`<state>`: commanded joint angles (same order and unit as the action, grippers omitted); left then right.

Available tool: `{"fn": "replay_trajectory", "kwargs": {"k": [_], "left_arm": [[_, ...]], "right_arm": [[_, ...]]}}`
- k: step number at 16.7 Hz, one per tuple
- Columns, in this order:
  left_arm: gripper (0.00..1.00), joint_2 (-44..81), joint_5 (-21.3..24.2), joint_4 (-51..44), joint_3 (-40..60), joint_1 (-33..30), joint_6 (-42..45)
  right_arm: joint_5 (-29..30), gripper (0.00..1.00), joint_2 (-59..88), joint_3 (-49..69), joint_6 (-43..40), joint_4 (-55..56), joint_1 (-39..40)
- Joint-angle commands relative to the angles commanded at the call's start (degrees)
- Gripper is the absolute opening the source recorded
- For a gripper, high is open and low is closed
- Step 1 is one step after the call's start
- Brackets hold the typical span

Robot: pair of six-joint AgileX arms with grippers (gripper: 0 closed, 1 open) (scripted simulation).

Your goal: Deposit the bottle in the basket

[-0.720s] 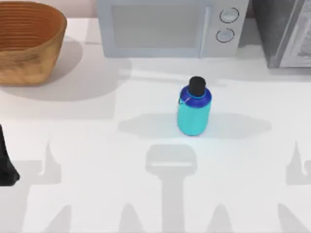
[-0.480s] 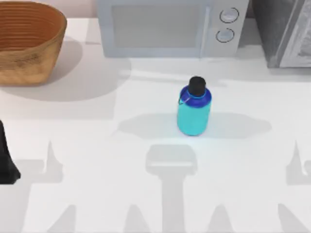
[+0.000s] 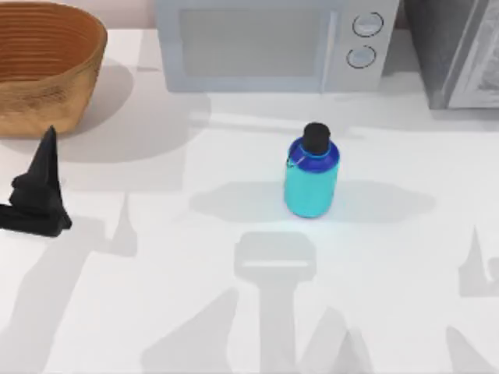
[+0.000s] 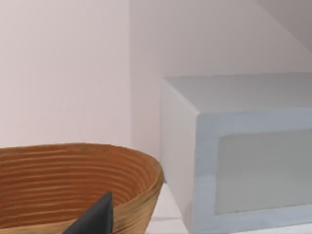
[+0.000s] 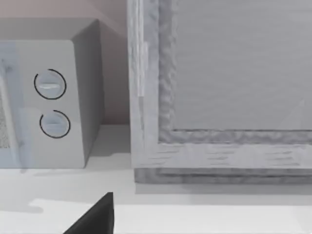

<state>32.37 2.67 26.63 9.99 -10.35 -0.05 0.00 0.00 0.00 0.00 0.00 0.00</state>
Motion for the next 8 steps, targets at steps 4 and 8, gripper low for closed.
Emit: {"fn": "replay_trajectory", "kwargs": {"k": [4, 8], "left_arm": [[1.00, 26.36, 1.53, 17.67, 6.17, -6.79, 0.08], [1.00, 53.55, 3.27, 35.65, 12.41, -13.89, 0.15]], "right_arm": [[0.00, 1.00, 0.00, 0.00, 0.00, 0.00, 0.00], [0.00, 1.00, 0.00, 0.00, 0.00, 0.00, 0.00]]}}
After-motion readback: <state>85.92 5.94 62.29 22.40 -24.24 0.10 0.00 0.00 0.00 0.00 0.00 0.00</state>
